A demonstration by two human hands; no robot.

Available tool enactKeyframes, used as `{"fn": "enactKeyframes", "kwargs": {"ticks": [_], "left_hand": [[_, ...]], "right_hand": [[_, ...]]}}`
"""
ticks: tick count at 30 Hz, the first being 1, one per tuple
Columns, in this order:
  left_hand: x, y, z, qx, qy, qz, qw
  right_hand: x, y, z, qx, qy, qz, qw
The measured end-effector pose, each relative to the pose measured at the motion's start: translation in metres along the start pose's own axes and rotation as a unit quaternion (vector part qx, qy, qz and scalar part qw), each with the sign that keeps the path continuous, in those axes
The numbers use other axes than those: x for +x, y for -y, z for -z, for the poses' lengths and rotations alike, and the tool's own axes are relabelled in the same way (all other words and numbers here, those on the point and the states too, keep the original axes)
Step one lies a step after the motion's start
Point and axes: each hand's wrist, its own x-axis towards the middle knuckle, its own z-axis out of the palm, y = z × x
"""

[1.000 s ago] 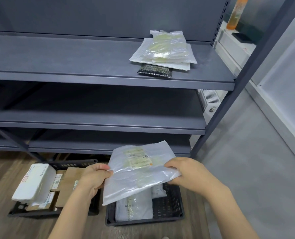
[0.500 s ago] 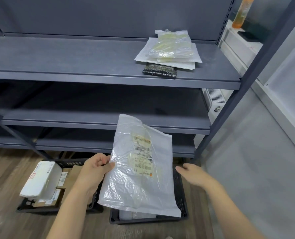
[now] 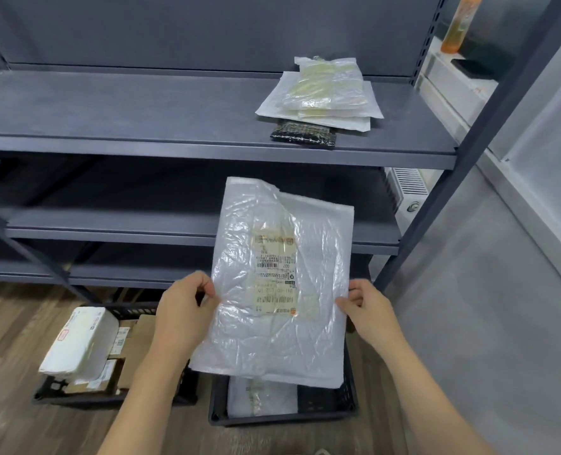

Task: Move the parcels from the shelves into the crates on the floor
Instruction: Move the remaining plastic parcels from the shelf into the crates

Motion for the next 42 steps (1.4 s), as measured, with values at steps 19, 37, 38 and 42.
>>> {"fn": "enactKeyframes", "kwargs": {"ticks": [19, 37, 38, 42], "left_hand": [[-0.004, -0.016, 0.004, -0.021, -0.129, -0.085, 0.988], [-0.015, -0.046, 0.038, -0.023, -0.114, -0.086, 0.989], [-0.014, -0.045, 0.037, 0.031, -0.116, -0.097, 0.988], [-0.018, -0.055, 0.035, 0.159, -0.199, -0.202, 0.946]], "right_hand": [[-0.011, 0.050, 0.024, 0.006, -0.135, 0.190, 0.972], [-0.031, 0.088, 0.050, 0.071, -0.143, 0.212, 0.964], [-0.032, 0.092, 0.053, 0.072, -0.144, 0.226, 0.961], [-0.036, 0.113, 0.060, -0.028, -0.162, 0.355, 0.920]]}}
